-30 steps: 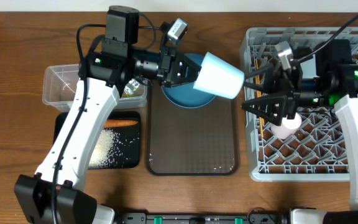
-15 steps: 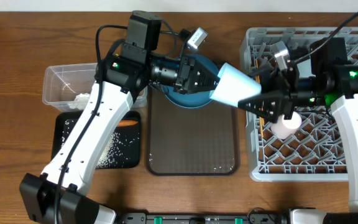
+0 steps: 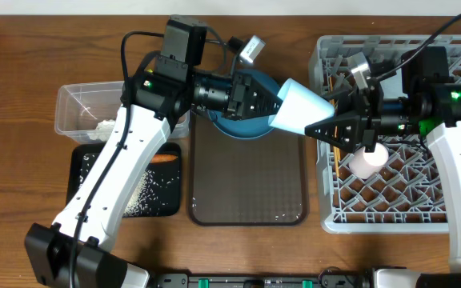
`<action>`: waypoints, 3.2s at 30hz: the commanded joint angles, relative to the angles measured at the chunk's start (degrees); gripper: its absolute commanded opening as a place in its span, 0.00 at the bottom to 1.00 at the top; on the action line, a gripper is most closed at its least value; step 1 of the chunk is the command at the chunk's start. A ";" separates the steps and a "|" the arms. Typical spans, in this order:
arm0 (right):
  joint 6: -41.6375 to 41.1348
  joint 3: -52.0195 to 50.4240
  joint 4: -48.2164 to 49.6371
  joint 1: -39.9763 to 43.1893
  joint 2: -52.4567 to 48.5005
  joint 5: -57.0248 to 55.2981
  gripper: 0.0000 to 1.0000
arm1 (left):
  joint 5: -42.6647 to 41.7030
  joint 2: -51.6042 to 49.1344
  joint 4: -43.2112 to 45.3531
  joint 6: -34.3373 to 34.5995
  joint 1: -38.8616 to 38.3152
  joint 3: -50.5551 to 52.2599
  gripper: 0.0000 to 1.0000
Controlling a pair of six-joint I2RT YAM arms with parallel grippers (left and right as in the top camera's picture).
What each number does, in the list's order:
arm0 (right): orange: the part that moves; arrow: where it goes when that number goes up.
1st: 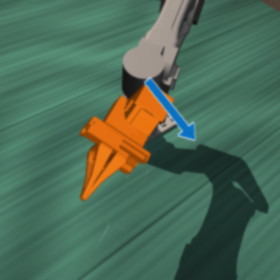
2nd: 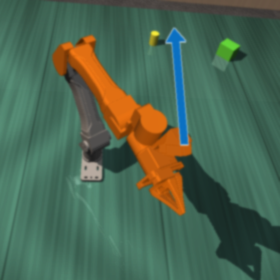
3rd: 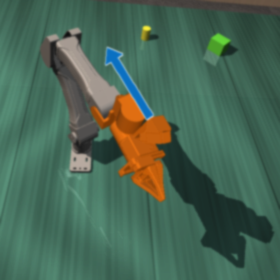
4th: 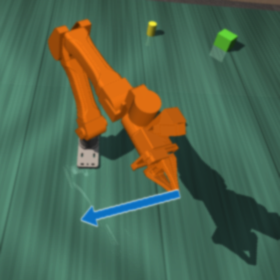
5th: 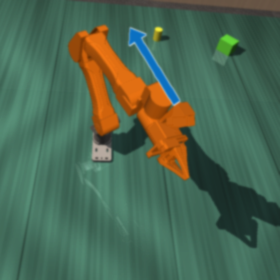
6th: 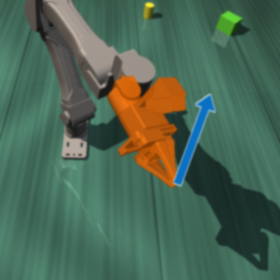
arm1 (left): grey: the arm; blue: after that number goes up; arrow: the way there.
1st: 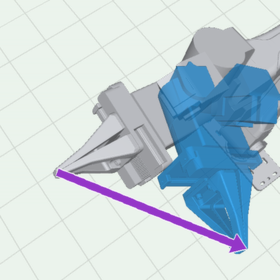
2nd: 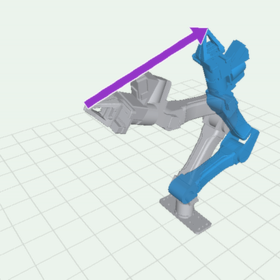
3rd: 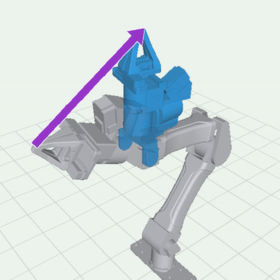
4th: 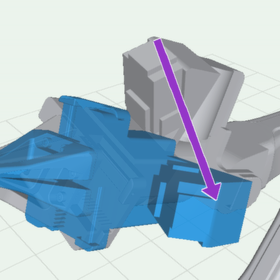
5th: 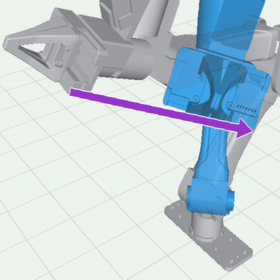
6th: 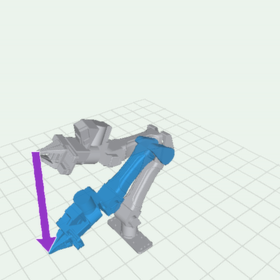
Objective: Sort waste into correct bins and load items into the dishwasher rack
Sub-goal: 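Grasp the cup with the right gripper and release the left gripper, then carry the light-blue cup right and lower it into the rack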
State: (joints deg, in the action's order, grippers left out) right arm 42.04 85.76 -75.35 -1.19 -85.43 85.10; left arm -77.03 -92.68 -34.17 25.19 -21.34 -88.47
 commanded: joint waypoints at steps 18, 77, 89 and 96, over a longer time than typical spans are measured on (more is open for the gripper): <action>1.09 0.83 2.62 -0.15 0.68 3.67 0.25 | 18.23 -0.17 -10.78 -5.22 -2.36 2.05 0.07; -51.43 0.76 9.07 15.15 0.66 -82.25 0.06 | 43.91 -0.17 -10.78 -5.22 -2.84 2.05 0.95; -51.19 0.68 13.81 4.61 0.66 -85.33 0.06 | 43.91 -0.17 -10.78 -5.25 -2.84 2.05 0.95; -51.19 0.63 14.49 -0.39 0.66 -85.29 0.06 | 43.89 -0.17 -10.78 -5.25 -2.84 2.05 0.95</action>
State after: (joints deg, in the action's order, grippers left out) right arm -8.56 85.43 -61.21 0.19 -85.65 0.67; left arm -34.04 -92.58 -44.86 20.71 -24.38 -86.74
